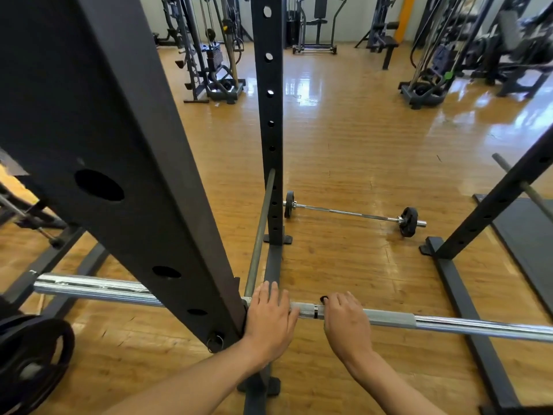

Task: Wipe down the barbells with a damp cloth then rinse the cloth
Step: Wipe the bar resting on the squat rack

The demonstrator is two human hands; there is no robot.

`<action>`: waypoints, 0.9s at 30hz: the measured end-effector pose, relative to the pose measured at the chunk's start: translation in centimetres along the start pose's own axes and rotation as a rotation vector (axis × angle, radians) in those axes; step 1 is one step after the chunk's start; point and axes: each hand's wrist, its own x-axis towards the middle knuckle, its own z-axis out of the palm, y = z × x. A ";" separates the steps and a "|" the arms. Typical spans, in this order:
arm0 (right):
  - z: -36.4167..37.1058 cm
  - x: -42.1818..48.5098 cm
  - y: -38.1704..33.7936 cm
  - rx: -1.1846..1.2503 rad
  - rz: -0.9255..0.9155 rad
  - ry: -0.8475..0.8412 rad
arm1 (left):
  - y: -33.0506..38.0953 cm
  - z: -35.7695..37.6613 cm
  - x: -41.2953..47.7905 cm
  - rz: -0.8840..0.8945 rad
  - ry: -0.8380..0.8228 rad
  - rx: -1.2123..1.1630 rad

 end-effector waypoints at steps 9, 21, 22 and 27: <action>-1.4 0.2 -1.9 0.085 -0.265 -0.061 | 1.1 -1.5 -2.2 -0.028 0.038 -0.020; -4.5 2.3 -7.9 0.131 -0.671 -0.056 | 2.5 -7.1 -8.9 -0.267 -0.090 0.003; -4.7 2.2 -8.4 0.149 -0.709 -0.075 | 2.5 -7.7 -9.8 -0.276 -0.065 -0.003; -6.2 -0.4 -11.2 0.236 -0.881 -0.115 | 0.6 -8.2 -14.4 -0.312 0.027 0.031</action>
